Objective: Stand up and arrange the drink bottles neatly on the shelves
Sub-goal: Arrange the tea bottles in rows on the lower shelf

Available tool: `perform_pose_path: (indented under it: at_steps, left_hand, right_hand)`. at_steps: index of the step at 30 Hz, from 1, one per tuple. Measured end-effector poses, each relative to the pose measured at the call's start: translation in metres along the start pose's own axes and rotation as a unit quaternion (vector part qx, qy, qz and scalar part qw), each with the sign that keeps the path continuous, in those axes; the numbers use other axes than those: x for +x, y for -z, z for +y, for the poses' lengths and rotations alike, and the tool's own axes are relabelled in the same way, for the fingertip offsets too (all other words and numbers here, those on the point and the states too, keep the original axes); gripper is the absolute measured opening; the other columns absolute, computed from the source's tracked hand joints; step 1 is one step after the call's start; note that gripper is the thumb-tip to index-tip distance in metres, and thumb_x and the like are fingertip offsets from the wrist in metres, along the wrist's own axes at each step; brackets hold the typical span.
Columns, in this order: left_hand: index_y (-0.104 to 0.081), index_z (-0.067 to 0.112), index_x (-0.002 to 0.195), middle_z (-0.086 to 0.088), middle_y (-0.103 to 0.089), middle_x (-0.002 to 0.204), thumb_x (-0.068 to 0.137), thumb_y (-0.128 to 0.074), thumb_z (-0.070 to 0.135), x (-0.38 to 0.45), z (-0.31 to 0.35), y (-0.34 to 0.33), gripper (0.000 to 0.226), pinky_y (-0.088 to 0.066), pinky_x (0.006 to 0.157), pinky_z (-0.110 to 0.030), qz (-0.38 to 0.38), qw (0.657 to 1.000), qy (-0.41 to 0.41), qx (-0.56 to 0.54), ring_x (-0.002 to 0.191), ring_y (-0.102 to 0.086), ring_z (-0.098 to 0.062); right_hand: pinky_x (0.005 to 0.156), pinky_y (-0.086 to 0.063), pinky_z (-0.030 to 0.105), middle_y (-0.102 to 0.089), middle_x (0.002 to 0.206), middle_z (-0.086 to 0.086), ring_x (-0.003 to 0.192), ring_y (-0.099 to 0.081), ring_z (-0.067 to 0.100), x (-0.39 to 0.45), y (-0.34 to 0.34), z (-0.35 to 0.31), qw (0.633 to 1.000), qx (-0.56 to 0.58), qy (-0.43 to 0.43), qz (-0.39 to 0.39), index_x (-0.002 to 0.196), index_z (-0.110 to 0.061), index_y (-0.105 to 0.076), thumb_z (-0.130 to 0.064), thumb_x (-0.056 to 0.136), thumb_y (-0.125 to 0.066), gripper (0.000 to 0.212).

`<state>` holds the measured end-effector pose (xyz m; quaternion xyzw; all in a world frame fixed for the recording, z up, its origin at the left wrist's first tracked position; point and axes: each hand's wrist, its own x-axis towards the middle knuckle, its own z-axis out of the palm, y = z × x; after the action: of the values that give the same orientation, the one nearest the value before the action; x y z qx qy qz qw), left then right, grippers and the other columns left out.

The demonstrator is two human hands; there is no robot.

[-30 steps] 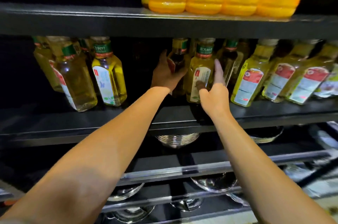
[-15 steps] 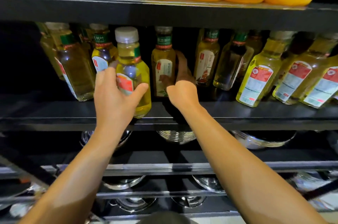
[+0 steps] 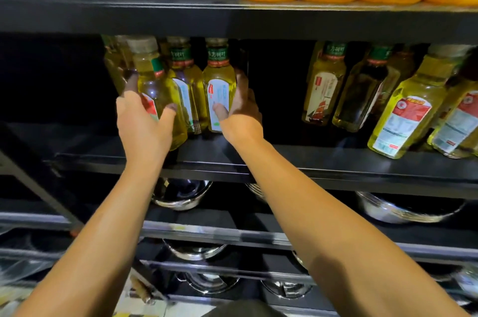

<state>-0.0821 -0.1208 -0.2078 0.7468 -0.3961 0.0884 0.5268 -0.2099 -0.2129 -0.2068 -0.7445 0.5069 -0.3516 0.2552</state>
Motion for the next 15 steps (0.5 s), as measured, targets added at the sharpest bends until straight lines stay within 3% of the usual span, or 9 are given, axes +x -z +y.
perform_pose_path:
  at_steps: [3,6,8,10,11,13,15]
  left_hand:
    - [-0.044,0.004,0.134,-0.016,-0.042,0.136,0.08,-0.074,0.034,-0.003,0.006,0.001,0.068,-0.036,0.1,-0.031,0.017,0.999,0.02,0.024,0.122,-0.045,-0.033]
    - [-0.046,0.002,0.127,-0.013,-0.045,0.129,0.079,-0.072,0.029,-0.027,0.031,0.001,0.061,-0.022,0.094,-0.009,0.075,0.995,-0.069,-0.005,0.115,-0.041,-0.026]
    - [-0.052,0.008,0.119,-0.004,-0.049,0.114,0.082,-0.071,0.032,-0.046,0.056,-0.017,0.048,-0.028,0.084,-0.005,-0.011,0.991,-0.118,-0.064,0.103,-0.045,-0.014]
    - [-0.056,0.011,0.109,-0.003,-0.055,0.104,0.082,-0.072,0.041,-0.063,0.084,-0.052,0.043,-0.033,0.072,-0.014,-0.136,0.98,-0.121,-0.08,0.092,-0.051,-0.016]
    - [-0.058,0.011,0.112,-0.005,-0.059,0.106,0.081,-0.072,0.045,-0.07,0.098,-0.073,0.049,-0.037,0.072,-0.02,-0.177,0.974,-0.119,-0.073,0.095,-0.055,-0.02]
    - [-0.05,0.014,0.134,-0.009,-0.056,0.128,0.079,-0.074,0.047,-0.077,0.128,-0.115,0.068,-0.045,0.087,-0.03,-0.244,0.958,-0.126,-0.083,0.117,-0.054,-0.025]
    - [-0.03,0.016,0.15,-0.008,-0.039,0.149,0.082,-0.074,0.042,-0.075,0.154,-0.152,0.086,-0.036,0.11,-0.035,-0.291,0.942,-0.133,-0.103,0.138,-0.036,-0.026]
  right_hand:
    - [0.099,-0.044,0.038,-0.032,0.153,0.004,0.13,-0.047,0.028,-0.01,0.018,0.015,0.997,0.062,0.041,0.011,0.154,-0.034,-0.013,-0.031,0.09,-0.067,0.083]
    - [0.088,-0.049,0.03,-0.05,0.126,-0.002,0.109,-0.055,0.017,-0.029,0.054,0.046,0.987,0.095,0.035,0.123,0.146,-0.027,-0.031,-0.031,0.087,-0.07,0.071]
    - [0.08,-0.05,0.03,-0.046,0.104,-0.004,0.091,-0.052,0.013,-0.044,0.08,0.069,0.976,0.05,0.01,0.212,0.129,-0.013,-0.045,-0.033,0.087,-0.069,0.052]
    - [0.086,-0.045,0.033,-0.041,0.107,0.0,0.099,-0.047,0.019,-0.059,0.103,0.092,0.949,0.014,0.021,0.313,0.113,-0.006,-0.048,-0.029,0.085,-0.068,0.041]
    - [0.091,-0.042,0.033,-0.041,0.111,0.0,0.105,-0.045,0.02,-0.066,0.113,0.102,0.933,0.009,0.035,0.358,0.116,-0.005,-0.049,-0.026,0.084,-0.069,0.043]
    - [0.103,-0.038,0.037,-0.044,0.12,0.002,0.115,-0.042,0.018,-0.076,0.132,0.124,0.904,0.008,0.042,0.426,0.125,-0.006,-0.049,-0.021,0.082,-0.069,0.05]
    - [0.107,-0.034,0.045,-0.043,0.128,0.006,0.122,-0.04,0.021,-0.082,0.151,0.146,0.892,-0.009,0.019,0.451,0.131,-0.007,-0.046,-0.021,0.08,-0.07,0.058]
